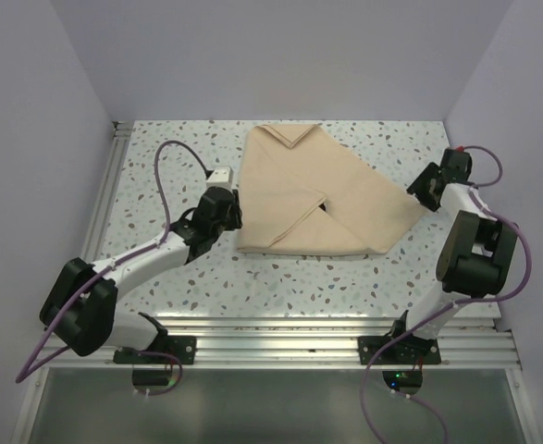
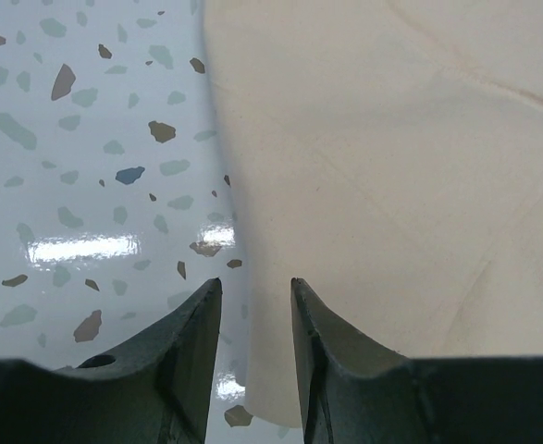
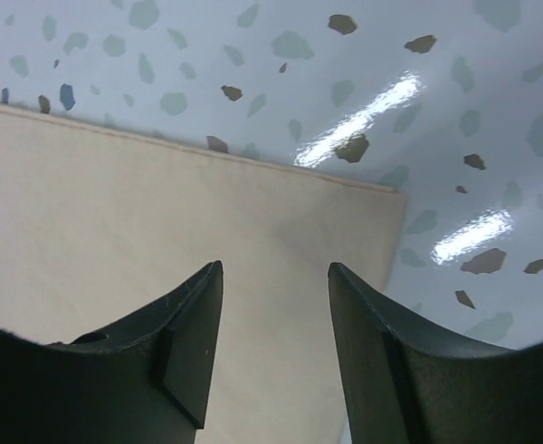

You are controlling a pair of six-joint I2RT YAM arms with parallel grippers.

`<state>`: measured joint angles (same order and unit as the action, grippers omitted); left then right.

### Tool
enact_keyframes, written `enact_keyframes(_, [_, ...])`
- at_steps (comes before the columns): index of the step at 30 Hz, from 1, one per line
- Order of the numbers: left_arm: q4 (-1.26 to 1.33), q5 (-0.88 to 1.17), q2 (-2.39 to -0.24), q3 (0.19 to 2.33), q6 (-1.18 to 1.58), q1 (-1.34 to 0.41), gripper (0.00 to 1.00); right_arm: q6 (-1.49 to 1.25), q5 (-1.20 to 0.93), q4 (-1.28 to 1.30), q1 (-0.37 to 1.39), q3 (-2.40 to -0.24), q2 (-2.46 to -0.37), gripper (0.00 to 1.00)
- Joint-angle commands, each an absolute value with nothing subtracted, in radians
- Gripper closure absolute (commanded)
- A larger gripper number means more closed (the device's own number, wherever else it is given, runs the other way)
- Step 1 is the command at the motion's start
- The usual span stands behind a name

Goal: Prepare the surgical pack

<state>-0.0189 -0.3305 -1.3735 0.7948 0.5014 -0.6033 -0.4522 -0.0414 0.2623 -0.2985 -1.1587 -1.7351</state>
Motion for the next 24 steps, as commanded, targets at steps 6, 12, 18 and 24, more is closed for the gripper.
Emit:
enact_keyframes(6, [0.077,-0.281,-1.345,0.761,0.472,-0.591,0.60,-0.394,0.150,0.268,-0.307,-1.216,-1.825,0.47])
enact_keyframes(12, [0.077,-0.247,-1.348,0.756,0.477,-0.584,0.60,-0.388,0.181,0.299,-0.308,-1.270,-1.896,0.46])
enact_keyframes(18, [0.081,-0.230,-1.359,0.756,0.480,-0.578,0.60,-0.377,0.192,0.307,-0.308,-1.282,-1.940,0.48])
enact_keyframes(24, [0.081,-0.227,-1.391,0.767,0.474,-0.578,0.60,-0.379,0.161,0.296,-0.308,-1.276,-1.965,0.65])
